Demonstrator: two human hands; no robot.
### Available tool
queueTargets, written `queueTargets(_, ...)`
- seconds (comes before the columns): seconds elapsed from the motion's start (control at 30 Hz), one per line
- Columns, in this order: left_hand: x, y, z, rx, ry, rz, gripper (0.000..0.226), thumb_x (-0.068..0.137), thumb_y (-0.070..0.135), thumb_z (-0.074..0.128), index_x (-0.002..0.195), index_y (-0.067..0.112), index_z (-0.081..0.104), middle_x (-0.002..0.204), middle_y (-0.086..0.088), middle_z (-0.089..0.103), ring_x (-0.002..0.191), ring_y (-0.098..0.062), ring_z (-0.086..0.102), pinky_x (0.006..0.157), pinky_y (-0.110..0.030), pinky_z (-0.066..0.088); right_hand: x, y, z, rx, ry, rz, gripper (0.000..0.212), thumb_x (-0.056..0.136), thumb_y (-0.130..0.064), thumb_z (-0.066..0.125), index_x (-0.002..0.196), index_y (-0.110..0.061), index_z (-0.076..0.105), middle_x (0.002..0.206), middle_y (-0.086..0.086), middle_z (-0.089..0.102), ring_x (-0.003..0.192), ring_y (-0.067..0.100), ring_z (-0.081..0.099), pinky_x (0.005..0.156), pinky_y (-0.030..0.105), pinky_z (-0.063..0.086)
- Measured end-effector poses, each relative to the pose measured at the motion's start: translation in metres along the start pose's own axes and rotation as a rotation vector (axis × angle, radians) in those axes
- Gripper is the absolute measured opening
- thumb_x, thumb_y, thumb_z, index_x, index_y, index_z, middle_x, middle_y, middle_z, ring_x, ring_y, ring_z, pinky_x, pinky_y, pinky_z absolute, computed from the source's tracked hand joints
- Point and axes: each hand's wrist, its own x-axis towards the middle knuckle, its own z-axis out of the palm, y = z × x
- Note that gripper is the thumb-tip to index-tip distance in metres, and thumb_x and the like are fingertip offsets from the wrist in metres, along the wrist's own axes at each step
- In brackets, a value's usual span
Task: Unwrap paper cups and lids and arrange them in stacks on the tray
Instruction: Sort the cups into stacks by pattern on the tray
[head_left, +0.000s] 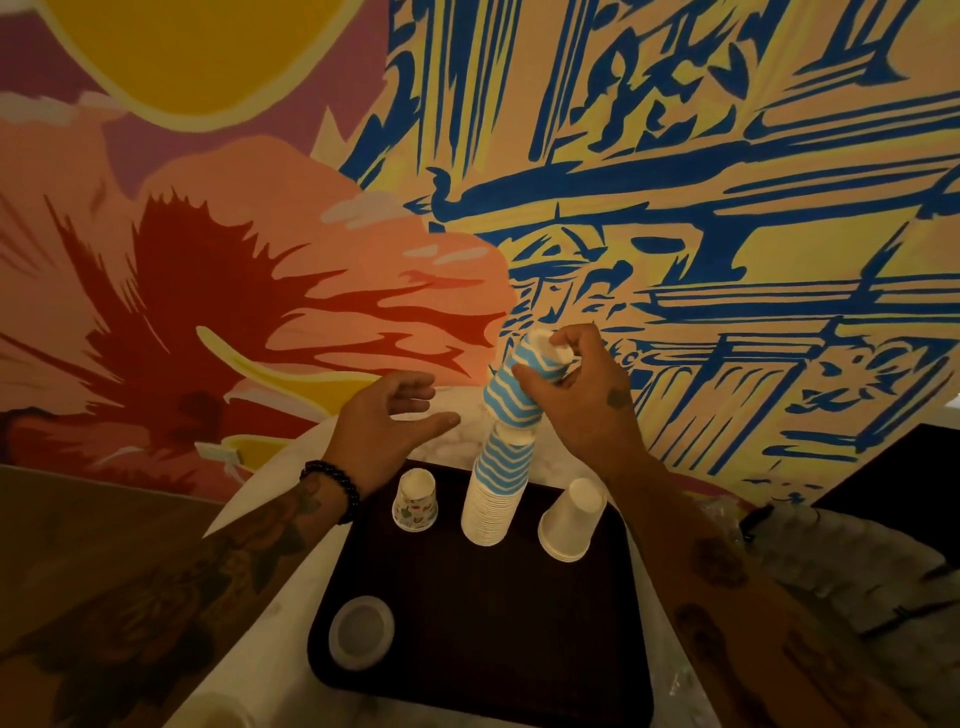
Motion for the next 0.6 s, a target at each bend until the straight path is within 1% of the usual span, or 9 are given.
queueTargets(0.07,0.001,-0.001,-0.005,0.022,0.018,-0.008,0.051,0.074,0.027,0.086,0.119,0.017,0.065,0.109,0.006,0.069,0.1,-0.004,0.065,0.085,-0.019,0.053,-0.004,0.008,0.003,-0.056,-0.037,-0.005,0.043,0.084,-0.04,0.078,0.113,-0.024,0.05,0.104,-0.006,0.06,0.083,0.013,0.06,0.071,0.025,0.05)
queueTargets(0.13,0.001,-0.002,-0.01,0.026,0.028,-0.019,0.048,0.074,0.027,0.086,0.117,0.016,0.066,0.109,0.005,0.07,0.1,-0.007,0.066,0.086,-0.021,0.053,-0.009,0.016,0.008,-0.093,-0.086,0.001,0.044,0.084,-0.039,0.078,0.113,-0.023,0.049,0.106,-0.003,0.063,0.088,0.018,0.063,0.077,0.036,0.055)
queueTargets(0.17,0.0,-0.002,-0.012,0.027,0.032,-0.022,0.048,0.074,0.027,0.085,0.116,0.016,0.067,0.109,0.005,0.07,0.1,-0.007,0.066,0.086,-0.023,0.053,-0.012,0.021,0.012,-0.109,-0.11,0.012,0.044,0.084,-0.039,0.078,0.112,-0.023,0.049,0.107,-0.001,0.063,0.091,0.019,0.064,0.079,0.04,0.056)
queueTargets(0.23,-0.001,-0.003,-0.015,0.031,0.037,-0.026,0.046,0.074,0.028,0.085,0.115,0.017,0.067,0.108,0.006,0.07,0.099,-0.007,0.066,0.085,-0.021,0.053,-0.018,0.028,0.018,-0.14,-0.157,0.045,0.044,0.083,-0.039,0.078,0.112,-0.024,0.048,0.11,-0.001,0.062,0.098,0.02,0.062,0.084,0.044,0.056)
queueTargets(0.33,-0.004,-0.003,-0.019,0.034,0.034,-0.035,0.041,0.075,0.028,0.085,0.111,0.019,0.068,0.106,0.008,0.071,0.099,-0.006,0.066,0.083,-0.019,0.051,-0.026,0.036,0.025,-0.207,-0.243,0.109,0.047,0.084,-0.042,0.077,0.116,-0.022,0.048,0.113,-0.003,0.057,0.104,0.02,0.06,0.089,0.044,0.054)
queueTargets(0.43,-0.009,-0.002,-0.02,0.049,0.023,-0.041,0.039,0.076,0.028,0.084,0.11,0.019,0.068,0.105,0.009,0.07,0.1,-0.006,0.065,0.086,-0.022,0.052,-0.036,0.04,0.026,-0.249,-0.329,0.159,0.051,0.085,-0.043,0.075,0.123,-0.022,0.048,0.122,-0.001,0.055,0.111,0.019,0.057,0.094,0.044,0.052)
queueTargets(0.53,-0.015,0.002,-0.021,0.061,0.002,-0.031,0.04,0.077,0.029,0.084,0.112,0.018,0.068,0.106,0.008,0.07,0.101,-0.007,0.065,0.089,-0.025,0.052,-0.044,0.039,0.021,-0.256,-0.323,0.161,0.053,0.087,-0.043,0.074,0.129,-0.021,0.05,0.129,0.001,0.054,0.116,0.019,0.054,0.097,0.04,0.049)
queueTargets(0.6,-0.018,0.005,-0.02,0.067,-0.015,-0.022,0.04,0.078,0.028,0.083,0.112,0.017,0.068,0.107,0.007,0.07,0.101,-0.008,0.065,0.09,-0.025,0.052,-0.047,0.036,0.015,-0.252,-0.292,0.159,0.052,0.088,-0.042,0.073,0.13,-0.022,0.051,0.129,0.001,0.055,0.116,0.017,0.054,0.094,0.034,0.046)
